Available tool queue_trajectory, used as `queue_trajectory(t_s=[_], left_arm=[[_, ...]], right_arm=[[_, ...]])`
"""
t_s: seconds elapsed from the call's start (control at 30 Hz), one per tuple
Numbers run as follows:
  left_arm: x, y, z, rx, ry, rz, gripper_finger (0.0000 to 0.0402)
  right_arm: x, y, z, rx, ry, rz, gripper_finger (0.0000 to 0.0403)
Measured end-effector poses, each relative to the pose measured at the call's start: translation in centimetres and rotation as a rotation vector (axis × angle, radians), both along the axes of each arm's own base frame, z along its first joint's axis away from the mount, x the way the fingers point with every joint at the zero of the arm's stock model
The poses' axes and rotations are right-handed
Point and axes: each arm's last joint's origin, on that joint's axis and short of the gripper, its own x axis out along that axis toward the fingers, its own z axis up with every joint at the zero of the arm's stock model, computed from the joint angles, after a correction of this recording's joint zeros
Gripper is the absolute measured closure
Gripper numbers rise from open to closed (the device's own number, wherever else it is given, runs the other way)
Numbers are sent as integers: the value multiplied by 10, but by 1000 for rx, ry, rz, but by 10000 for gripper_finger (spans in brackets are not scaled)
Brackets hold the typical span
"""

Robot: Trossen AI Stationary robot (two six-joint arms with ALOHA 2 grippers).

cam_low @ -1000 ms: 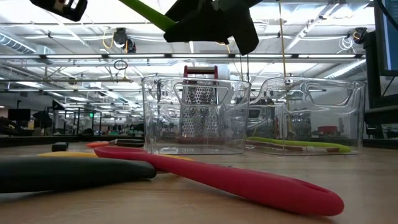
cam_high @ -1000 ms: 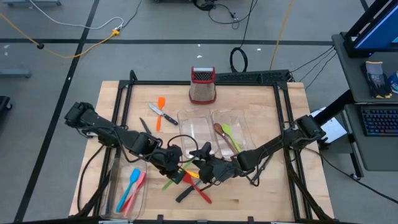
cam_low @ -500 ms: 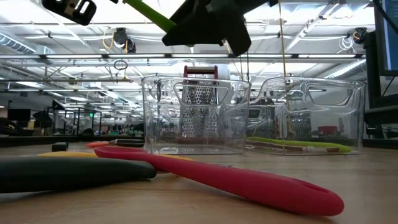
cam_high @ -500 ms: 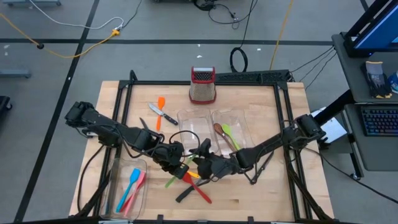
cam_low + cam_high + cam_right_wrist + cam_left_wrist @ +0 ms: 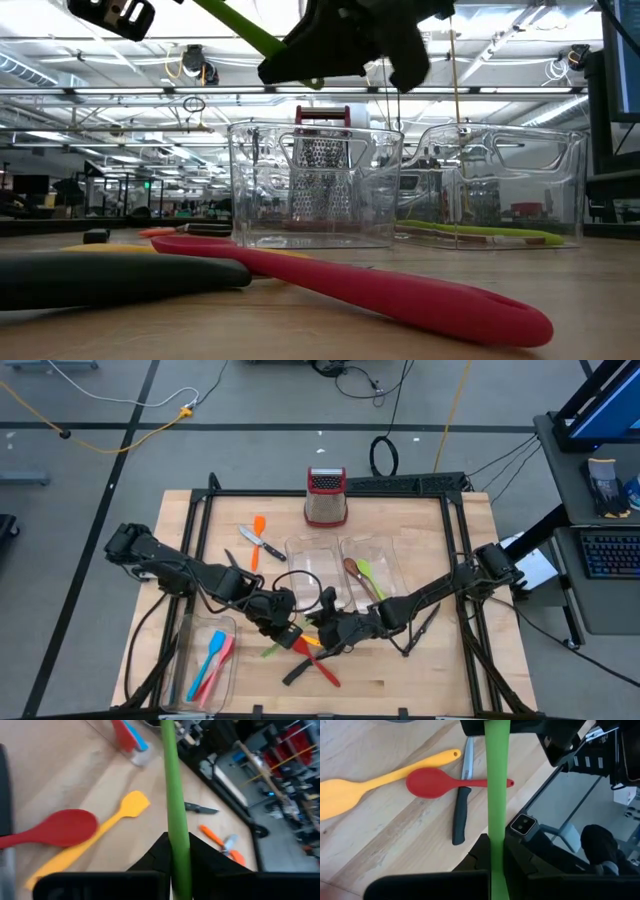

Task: Pick & Place Kitchen Items
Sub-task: Put the green spatula into the left transparent bin

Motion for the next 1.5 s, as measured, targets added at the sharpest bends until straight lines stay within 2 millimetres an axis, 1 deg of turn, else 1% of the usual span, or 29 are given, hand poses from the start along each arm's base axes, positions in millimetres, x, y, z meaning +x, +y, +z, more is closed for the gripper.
queue_trajectory(t_s=[0.13, 0.2, 0.33, 0.47, 0.6, 0.77, 0.9, 1.03, 1.17, 1.33, 1.4, 1.5], left_arm=[[0, 1, 0, 21, -10, -16, 391], [1, 2, 0, 48, -24, -29, 381], [3, 7, 0, 97, -65, -50, 340], [8, 11, 2, 152, -126, -57, 302], [12, 15, 5, 189, -194, -107, 264], [12, 28, 16, 227, -280, -147, 216], [9, 42, 28, 215, -351, -209, 189], [1, 54, 41, 276, -426, -272, 180], [-12, 63, 53, 350, -478, -333, 179], [-41, 69, 70, 473, -491, -347, 179], [-54, 69, 76, 528, -476, -339, 179], [-73, 68, 89, 619, -517, -322, 179]], right_arm=[[-1, 0, -2, 44, 11, -4, 377], [-1, 0, -3, 53, 20, -12, 377], [-2, -1, -4, 63, 30, -32, 378], [-1, -1, -1, 75, 9, -33, 378], [-1, 0, -2, 93, 15, -25, 378], [-1, 1, -2, 125, 33, 21, 378], [-1, 3, -3, 170, 45, 67, 378], [-1, 7, -2, 249, 63, 161, 378], [-2, 9, -2, 294, 73, 194, 378], [0, 10, 1, 310, 33, 206, 378], [1, 10, 4, 319, 7, 212, 378], [2, 8, 9, 333, -24, 220, 378]])
